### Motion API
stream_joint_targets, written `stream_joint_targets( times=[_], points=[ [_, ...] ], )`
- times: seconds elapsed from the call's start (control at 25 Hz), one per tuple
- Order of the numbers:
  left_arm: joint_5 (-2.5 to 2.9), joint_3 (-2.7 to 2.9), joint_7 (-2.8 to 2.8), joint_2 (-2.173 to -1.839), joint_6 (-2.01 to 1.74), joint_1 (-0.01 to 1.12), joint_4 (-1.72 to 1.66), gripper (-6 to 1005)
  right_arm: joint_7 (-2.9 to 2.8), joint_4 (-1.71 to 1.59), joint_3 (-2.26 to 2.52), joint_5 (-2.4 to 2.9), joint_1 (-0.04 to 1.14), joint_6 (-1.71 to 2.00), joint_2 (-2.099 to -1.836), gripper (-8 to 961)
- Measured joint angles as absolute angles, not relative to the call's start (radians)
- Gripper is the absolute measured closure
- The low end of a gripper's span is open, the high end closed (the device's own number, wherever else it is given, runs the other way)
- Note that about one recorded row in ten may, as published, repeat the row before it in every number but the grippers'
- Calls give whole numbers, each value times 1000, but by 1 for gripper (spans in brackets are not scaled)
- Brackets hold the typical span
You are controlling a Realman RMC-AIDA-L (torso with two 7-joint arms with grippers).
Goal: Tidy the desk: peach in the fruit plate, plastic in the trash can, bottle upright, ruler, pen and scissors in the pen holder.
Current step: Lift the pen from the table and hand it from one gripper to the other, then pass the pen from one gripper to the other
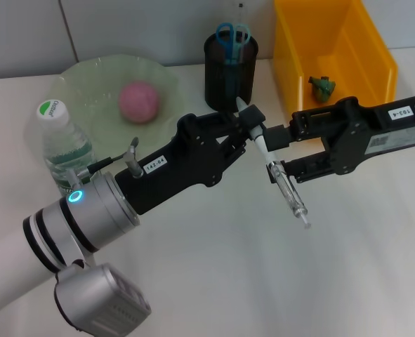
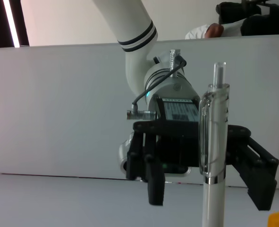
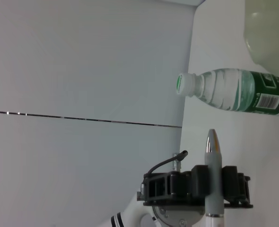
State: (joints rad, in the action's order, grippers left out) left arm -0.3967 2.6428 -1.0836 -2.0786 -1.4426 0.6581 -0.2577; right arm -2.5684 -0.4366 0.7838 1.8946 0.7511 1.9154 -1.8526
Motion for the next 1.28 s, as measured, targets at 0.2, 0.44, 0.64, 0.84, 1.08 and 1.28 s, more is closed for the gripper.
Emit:
stream_joint_targets(
  times=[0.2,0.44,0.64,0.84,1.08,1.28],
  points=[
    [-403,2640,-1049,-2077,-1444,656,-258,851,-2569,-472,779,1895,740,1924,-1848,203],
    [-403,2616,-999,-2075,-1445,647,-258,847,-2556,-541,763,1888,714,1932,-1833,204],
    [-403,2593,-897,-2074,-1448,635,-259,843,-2534,-568,716,1890,692,1935,-1812,204],
    [-402,2584,-784,-2068,-1457,594,-312,840,-2459,-574,670,1892,661,1926,-1792,205],
    [-397,2561,-554,-2065,-1496,518,-371,835,-2309,-581,622,1893,644,1917,-1786,205],
    [-406,2555,-265,-2071,-1513,483,-377,832,-2136,-581,628,1894,646,1896,-1800,206]
  ],
)
